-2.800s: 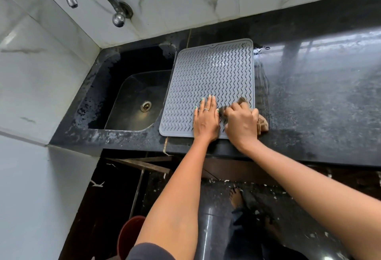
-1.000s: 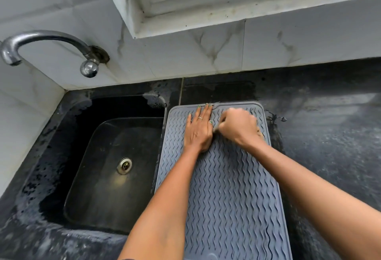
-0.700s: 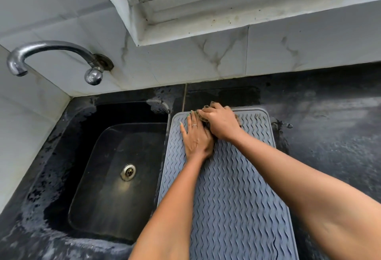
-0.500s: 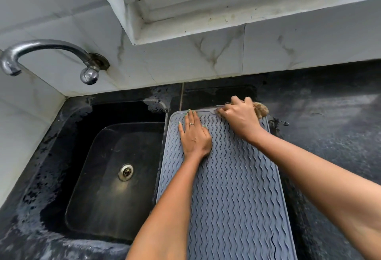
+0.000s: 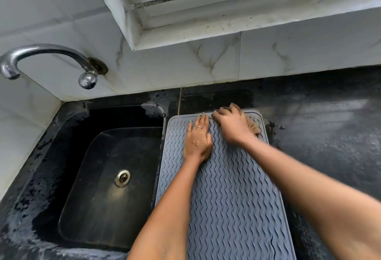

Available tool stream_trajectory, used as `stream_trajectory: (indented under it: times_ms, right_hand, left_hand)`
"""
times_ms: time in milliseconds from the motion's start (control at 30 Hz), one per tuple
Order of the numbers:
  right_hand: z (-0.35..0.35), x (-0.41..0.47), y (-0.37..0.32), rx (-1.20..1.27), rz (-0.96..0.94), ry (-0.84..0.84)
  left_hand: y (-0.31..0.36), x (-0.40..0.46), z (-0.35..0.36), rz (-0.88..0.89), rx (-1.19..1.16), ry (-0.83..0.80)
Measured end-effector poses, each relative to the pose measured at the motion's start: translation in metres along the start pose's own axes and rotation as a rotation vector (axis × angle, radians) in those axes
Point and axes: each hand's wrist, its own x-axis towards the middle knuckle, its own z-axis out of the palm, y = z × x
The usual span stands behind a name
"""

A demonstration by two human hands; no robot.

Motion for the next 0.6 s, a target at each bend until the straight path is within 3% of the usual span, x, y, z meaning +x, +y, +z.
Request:
stream_trajectory:
  times_ms: [100, 233, 367, 467, 600]
  right_hand:
    - [0.023, -0.037, -0.016, -0.085, 0.054, 0.125]
    - [0.027, -0.086, -0.023, -0.118, -0.016, 0.268]
    - [0.008, -0.07, -0.018, 0.089, 0.031, 0.157]
    - [-0.008, -0.03, -0.004, 0.255, 0.18, 0.313]
    - [0.001, -0.009, -0.007, 0.102, 0.119, 0.119]
  left_hand:
    - [-0.001, 0.001, -0.002, -0.006, -0.01, -0.008]
    - [0.0, 0.0, -0.003, -0.016, -0.021, -0.013]
    - [0.002, -0.001, -0.004, -0.019, -0.012, -0.025]
    - [0.0, 0.0, -0.003, -0.025, -0.018, -0.016]
    - [-0.003, 0.001, 0.002, -0.023, -0.02, -0.003]
